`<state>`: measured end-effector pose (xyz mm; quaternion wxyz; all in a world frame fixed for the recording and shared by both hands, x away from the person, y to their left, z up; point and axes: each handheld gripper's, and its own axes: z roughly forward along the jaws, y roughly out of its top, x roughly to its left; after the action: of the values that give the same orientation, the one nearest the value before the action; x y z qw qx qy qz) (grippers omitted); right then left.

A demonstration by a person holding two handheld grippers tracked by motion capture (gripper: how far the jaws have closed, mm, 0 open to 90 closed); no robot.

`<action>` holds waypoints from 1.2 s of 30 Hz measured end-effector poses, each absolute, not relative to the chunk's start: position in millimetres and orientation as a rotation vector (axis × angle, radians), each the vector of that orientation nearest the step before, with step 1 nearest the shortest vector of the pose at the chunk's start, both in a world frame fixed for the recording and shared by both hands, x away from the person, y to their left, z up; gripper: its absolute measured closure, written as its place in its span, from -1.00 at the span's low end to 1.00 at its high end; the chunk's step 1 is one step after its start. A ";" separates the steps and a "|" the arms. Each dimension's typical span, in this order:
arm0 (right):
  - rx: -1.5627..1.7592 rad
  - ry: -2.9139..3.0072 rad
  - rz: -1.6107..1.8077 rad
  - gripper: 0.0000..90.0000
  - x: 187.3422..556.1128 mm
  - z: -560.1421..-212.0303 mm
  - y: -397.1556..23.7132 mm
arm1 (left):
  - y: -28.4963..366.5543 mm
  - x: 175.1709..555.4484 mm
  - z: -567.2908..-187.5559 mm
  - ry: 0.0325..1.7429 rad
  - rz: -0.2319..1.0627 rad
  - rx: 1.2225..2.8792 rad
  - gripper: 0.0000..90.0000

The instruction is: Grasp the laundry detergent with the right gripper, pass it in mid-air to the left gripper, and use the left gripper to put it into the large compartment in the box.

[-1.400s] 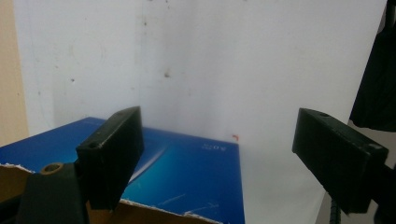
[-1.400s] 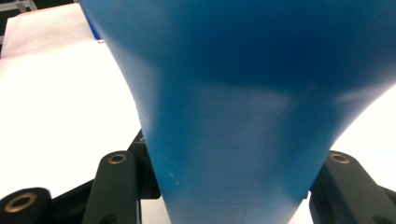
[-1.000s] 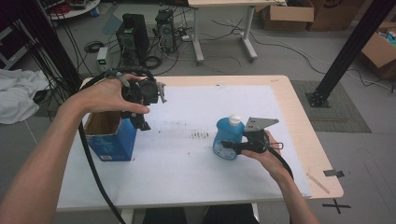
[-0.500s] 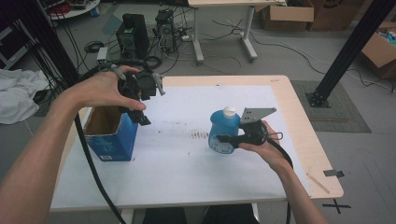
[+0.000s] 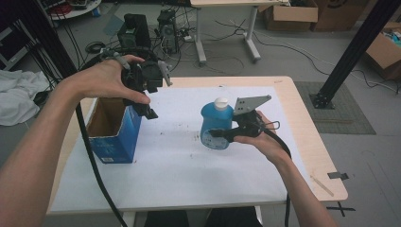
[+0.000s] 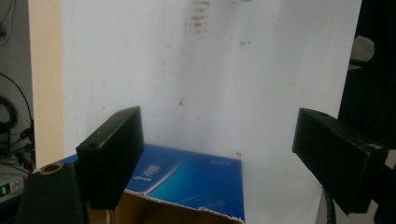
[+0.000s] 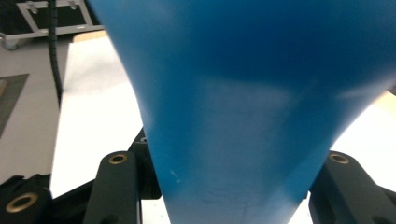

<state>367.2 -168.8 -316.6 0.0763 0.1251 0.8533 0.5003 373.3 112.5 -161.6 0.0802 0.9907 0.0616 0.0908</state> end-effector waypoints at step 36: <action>0.205 2.628 1.547 0.03 362.4 -304.6 -113.1 | 68.1 370.4 -159.0 0.039 0.175 2.904 -0.62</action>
<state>362.4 -113.1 -304.6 0.0427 0.0669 0.8591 0.5057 370.4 68.1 -159.0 0.1160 0.9914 0.0132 0.0598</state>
